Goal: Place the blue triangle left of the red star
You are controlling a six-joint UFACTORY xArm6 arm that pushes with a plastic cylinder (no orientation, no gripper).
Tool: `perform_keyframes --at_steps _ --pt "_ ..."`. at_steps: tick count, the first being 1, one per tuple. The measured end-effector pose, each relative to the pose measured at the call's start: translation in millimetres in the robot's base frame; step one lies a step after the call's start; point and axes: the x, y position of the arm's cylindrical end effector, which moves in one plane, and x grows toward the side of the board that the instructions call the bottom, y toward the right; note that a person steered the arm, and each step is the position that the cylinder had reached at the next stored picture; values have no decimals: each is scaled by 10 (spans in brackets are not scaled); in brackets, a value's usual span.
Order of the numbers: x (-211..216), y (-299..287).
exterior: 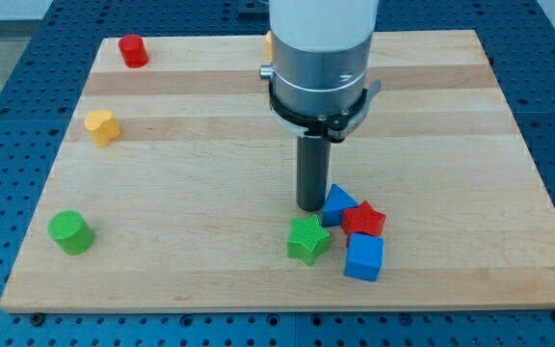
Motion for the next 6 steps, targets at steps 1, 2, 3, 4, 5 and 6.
perform_keyframes --at_steps 1,2,3,4,5,6 --pt "-301 28" --pt "-617 394" --pt "-615 749" --pt "-390 777" --pt "-195 539" --pt "-114 172"
